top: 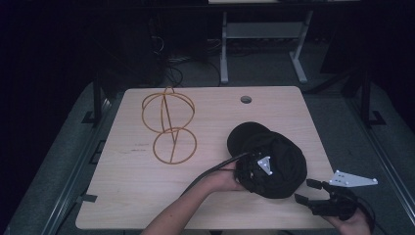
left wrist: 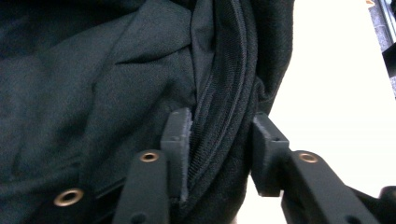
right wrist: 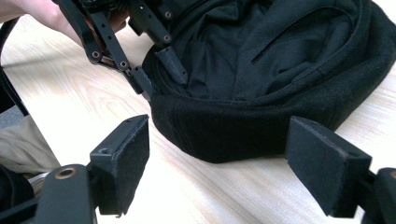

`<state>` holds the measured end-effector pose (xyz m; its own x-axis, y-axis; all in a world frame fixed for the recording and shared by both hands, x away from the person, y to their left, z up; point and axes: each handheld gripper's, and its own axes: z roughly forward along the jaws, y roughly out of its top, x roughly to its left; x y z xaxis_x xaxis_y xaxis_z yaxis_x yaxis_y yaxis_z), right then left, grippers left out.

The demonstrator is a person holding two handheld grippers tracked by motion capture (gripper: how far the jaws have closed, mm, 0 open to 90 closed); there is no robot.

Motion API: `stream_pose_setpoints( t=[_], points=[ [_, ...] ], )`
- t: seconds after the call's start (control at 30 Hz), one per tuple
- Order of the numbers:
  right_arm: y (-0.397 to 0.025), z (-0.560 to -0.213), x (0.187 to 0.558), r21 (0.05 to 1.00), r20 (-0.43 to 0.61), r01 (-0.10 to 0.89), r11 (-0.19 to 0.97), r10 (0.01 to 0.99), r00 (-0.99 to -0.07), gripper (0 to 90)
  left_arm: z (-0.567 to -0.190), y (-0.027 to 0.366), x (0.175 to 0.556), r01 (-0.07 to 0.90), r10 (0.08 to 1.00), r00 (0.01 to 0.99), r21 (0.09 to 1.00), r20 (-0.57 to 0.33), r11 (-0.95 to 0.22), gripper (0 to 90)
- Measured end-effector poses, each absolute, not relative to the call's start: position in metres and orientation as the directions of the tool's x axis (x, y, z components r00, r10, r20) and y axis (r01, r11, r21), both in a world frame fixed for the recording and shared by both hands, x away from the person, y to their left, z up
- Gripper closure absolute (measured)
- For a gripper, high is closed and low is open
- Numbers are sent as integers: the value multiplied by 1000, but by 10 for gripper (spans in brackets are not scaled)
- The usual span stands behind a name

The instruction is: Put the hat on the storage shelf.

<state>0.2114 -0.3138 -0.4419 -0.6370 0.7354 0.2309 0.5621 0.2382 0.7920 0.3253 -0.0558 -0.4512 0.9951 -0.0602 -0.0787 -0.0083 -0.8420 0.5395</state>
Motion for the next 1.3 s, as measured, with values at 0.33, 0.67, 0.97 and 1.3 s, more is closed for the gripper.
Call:
stream_pose_setpoints(
  t=[0.33,0.67,0.97,1.3],
  points=[
    [-313,-441,210,796,229,558,235,736,-637,215,-452,-53,325,20,-50,992,552,-113,-834,715],
    [-315,-442,210,798,227,556,231,740,-633,215,-445,-48,327,60,-39,986,571,-159,-819,754],
    [-312,-441,210,799,220,552,238,739,-637,215,-429,-43,321,70,-40,986,628,-160,-775,776],
    [-310,-438,210,807,216,542,234,737,-640,215,-396,-21,331,154,-18,976,746,-218,-648,782]
  ],
)
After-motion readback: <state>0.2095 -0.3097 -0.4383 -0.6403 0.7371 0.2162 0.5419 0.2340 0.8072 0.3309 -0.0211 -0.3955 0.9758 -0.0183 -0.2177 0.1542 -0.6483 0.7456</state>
